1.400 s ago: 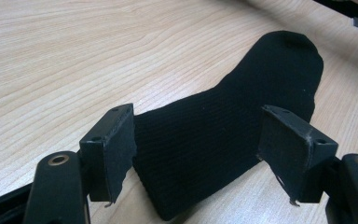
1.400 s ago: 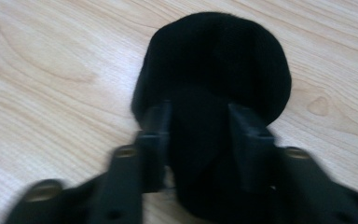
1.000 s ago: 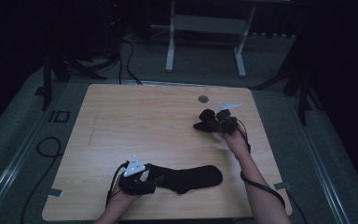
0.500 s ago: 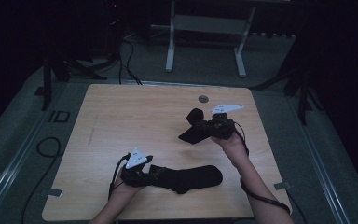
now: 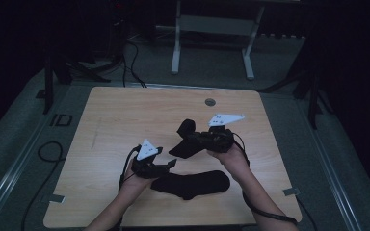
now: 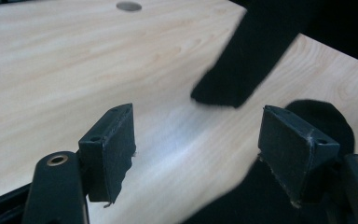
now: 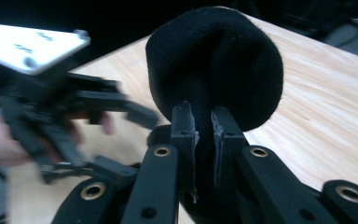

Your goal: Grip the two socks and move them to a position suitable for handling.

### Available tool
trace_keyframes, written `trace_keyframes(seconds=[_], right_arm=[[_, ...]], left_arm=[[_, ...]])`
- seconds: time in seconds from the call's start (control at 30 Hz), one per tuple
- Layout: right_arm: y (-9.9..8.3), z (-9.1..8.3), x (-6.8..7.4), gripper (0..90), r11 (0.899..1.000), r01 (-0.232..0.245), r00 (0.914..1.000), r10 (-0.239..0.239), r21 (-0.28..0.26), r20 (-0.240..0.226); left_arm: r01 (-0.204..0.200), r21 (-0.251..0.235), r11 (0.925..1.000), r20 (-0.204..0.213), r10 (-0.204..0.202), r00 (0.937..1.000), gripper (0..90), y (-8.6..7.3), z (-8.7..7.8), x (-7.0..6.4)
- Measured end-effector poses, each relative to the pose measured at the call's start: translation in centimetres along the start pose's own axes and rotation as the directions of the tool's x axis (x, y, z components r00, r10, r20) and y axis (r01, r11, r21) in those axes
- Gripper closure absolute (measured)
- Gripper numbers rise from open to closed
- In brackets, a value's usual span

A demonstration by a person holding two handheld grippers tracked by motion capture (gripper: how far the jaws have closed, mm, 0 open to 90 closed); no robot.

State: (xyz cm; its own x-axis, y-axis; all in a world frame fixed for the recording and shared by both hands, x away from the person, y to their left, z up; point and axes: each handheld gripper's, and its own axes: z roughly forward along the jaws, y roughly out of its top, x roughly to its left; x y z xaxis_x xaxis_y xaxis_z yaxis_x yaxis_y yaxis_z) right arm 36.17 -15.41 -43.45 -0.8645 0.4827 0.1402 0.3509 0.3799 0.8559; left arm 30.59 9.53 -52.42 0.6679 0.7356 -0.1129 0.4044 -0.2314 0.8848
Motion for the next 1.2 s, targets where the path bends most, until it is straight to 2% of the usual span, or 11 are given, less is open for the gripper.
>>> trace_keyframes(seconds=[0.1, 0.13, 0.23, 0.27, 0.33, 0.6, 0.67, 0.83, 1.03, 1.13, 1.2], right_arm=[[0.1, 0.1, 0.3, 81.5, 1.000, 0.016, 0.9999, -0.016, -0.001, 0.003], [0.0, 0.1, 0.3, 81.6, 1.000, 0.012, 0.9999, -0.012, -0.003, 0.002], [-0.1, 0.2, 0.2, 81.5, 1.000, 0.006, 1.0000, -0.006, -0.002, 0.001], [-0.1, 0.2, 0.1, 81.5, 1.000, 0.008, 0.9999, -0.008, -0.002, 0.010], [-0.3, 0.0, -0.2, 81.4, 1.000, -0.003, 0.9999, 0.003, -0.005, 0.015], [-1.6, -1.0, -2.1, 80.3, 0.999, -0.049, 0.9972, 0.049, -0.008, 0.056], [-2.0, -1.1, -2.3, 80.9, 0.999, -0.053, 0.9952, 0.054, -0.011, 0.081], [-2.8, -2.0, -3.1, 82.6, 0.996, -0.081, 0.9876, 0.083, -0.025, 0.133], [-3.8, -2.1, -3.5, 82.4, 0.995, -0.100, 0.9890, 0.102, -0.020, 0.107], [-4.3, -2.6, -3.9, 85.7, 0.991, -0.125, 0.9821, 0.131, -0.054, 0.135], [-4.6, -3.1, -4.5, 86.1, 0.987, -0.147, 0.9761, 0.156, -0.069, 0.151]], left_arm=[[-0.003, -0.005, 1.0000, 0.035, 0.003, 0.9994, 29.6, 0.7, 0.7, 0.0], [-0.008, -0.004, 1.0000, 0.036, 0.008, 0.9993, 34.5, 0.9, 1.0, -0.1], [-0.015, -0.001, 0.9999, 0.042, 0.016, 0.9990, 58.7, 1.1, 1.3, -0.2], [-0.016, 0.005, 0.9999, 0.043, 0.016, 0.9989, 58.7, 1.2, 1.5, -0.3], [-0.016, 0.003, 0.9999, 0.018, 0.015, 0.9997, 82.5, 1.4, 1.5, -0.4], [-0.057, 0.066, 0.9962, 0.019, 0.056, 0.9983, 84.9, 2.0, 0.9, -0.3], [-0.078, 0.096, 0.9924, -0.006, 0.079, 0.9969, 85.0, 2.2, 0.8, -0.2], [-0.056, 0.140, 0.9886, -0.010, 0.058, 0.9983, 84.9, 2.2, 0.2, 0.9], [-0.080, 0.212, 0.9741, -0.025, 0.087, 0.9959, 84.8, 2.2, 0.0, 1.6], [-0.068, 0.233, 0.9700, -0.045, 0.081, 0.9957, 84.9, 2.0, -0.2, 2.1], [-0.040, 0.232, 0.9720, -0.032, 0.048, 0.9983, 84.8, 1.8, -0.5, 2.6]])
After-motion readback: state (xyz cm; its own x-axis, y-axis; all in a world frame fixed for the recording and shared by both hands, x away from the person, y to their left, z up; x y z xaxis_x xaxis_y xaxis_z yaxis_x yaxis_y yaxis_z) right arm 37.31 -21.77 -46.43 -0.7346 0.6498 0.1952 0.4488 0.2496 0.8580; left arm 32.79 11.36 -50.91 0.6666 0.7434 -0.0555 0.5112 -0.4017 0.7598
